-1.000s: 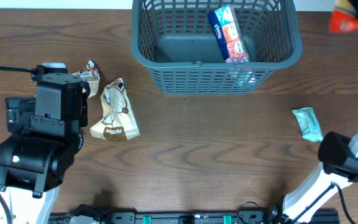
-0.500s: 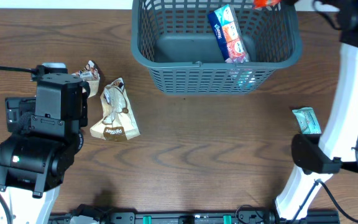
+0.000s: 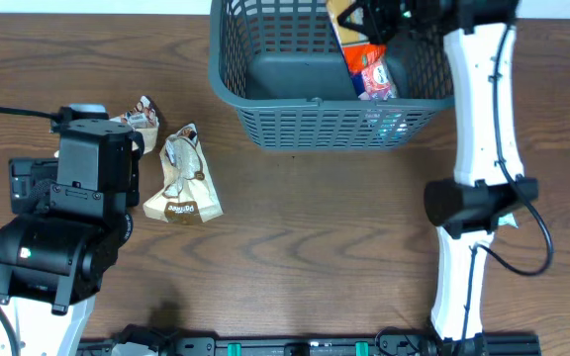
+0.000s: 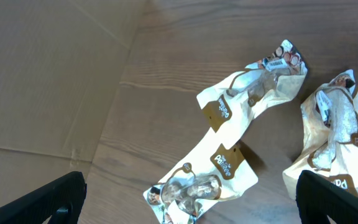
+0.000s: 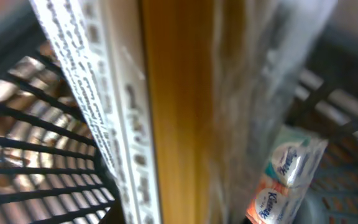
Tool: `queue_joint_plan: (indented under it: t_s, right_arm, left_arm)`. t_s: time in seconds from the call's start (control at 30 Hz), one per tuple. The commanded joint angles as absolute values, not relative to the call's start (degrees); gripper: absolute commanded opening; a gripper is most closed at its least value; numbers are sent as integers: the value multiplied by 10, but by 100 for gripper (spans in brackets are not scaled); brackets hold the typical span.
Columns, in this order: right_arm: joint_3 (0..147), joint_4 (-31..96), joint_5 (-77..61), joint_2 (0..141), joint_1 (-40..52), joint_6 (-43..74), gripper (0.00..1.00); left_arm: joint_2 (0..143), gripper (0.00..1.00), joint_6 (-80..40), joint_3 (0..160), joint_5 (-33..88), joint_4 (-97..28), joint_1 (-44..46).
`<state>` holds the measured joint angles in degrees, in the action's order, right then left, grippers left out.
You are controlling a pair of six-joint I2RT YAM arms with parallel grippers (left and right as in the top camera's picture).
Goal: Pack container
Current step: 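Drop the pasta packet into the basket and open the right gripper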
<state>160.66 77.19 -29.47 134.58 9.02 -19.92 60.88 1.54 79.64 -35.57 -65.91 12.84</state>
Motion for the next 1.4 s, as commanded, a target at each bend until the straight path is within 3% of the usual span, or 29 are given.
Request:
queue_joint_plan:
  t_s: [0.0,0.53,1.07,1.1,1.17,1.23,1.37]
  right_arm:
    - [1622,762,-297,1342,91,-215,2]
    - [1609,851,-225,1377,80,-232,1]
    - [1523,857,-195,1377,72,-234,2]
    - [1522,857,-195,1377,72,-234,6]
    - [1522,857,-195,1377,72,-234,29]
    - [1522,857,-195,1377,72,-234,37]
    - [1522,857,-196,1376,72,-234,98]
  left_arm:
    - [610,99,13,805,-365,-664,125]
    - [610,99,13,805,-365,-664,125]
    - [610,99,13,805,-365,-664,125]
    - [610,99,13,805,-365,-664,125]
    - [610,99,13,805,-365,-664,125]
    - [610,98,13,805,-365,-664,125]
    - [610,99,13,805,-365,-664,125]
